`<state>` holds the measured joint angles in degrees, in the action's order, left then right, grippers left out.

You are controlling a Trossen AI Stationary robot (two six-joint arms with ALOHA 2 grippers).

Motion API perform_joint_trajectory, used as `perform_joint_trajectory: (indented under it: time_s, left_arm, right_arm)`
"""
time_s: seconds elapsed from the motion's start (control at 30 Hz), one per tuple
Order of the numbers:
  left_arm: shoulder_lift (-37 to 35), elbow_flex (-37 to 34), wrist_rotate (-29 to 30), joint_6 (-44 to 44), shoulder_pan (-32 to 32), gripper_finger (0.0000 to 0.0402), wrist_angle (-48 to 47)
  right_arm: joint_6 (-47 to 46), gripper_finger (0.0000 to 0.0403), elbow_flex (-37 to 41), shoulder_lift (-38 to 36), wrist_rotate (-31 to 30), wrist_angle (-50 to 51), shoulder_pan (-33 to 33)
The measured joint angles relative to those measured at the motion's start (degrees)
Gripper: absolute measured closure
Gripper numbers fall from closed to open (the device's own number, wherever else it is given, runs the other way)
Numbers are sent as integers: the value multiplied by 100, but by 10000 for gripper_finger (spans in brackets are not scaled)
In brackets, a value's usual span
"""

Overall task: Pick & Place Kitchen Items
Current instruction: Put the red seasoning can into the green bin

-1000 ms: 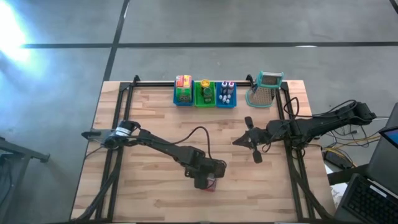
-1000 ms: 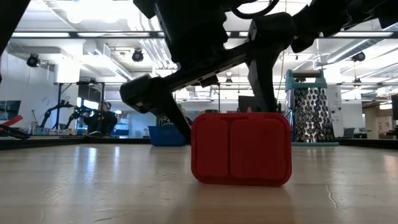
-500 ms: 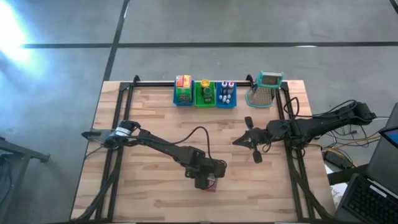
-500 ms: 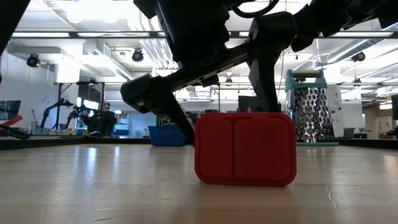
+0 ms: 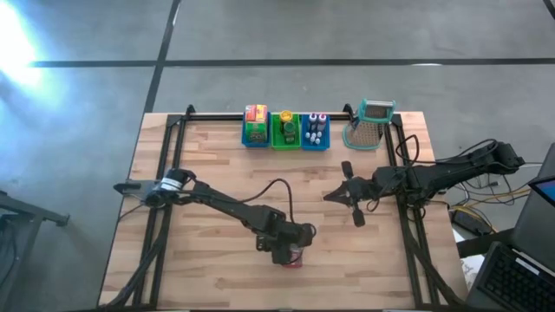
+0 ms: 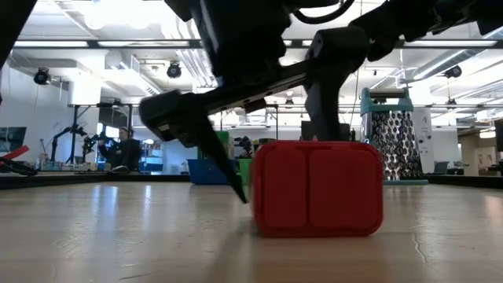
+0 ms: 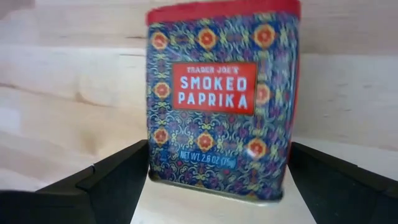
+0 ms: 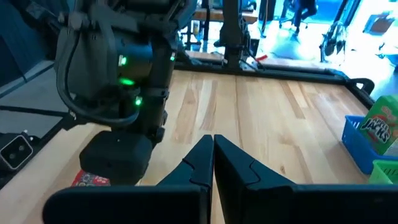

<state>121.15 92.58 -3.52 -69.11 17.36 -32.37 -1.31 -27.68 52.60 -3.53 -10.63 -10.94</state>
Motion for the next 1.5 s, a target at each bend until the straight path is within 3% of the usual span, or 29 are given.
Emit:
perform_joint_trajectory:
  time_s: [0.2, 0.6, 1.27, 1.5]
  left_arm:
    - [1, 0, 62, 153, 9, 25, -430]
    - [10, 0, 111, 1403, 13, 25, -737]
    - [12, 101, -394, 1498, 34, 26, -599]
    - [12, 98, -394, 1483, 27, 61, -591]
  right_arm:
    - [178, 394, 0, 0, -227, -85, 0]
    - [339, 394, 0, 0, -267, -85, 0]
    - [285, 394, 0, -2, -263, -77, -4]
    - [280, 394, 0, 0, -258, -77, -4]
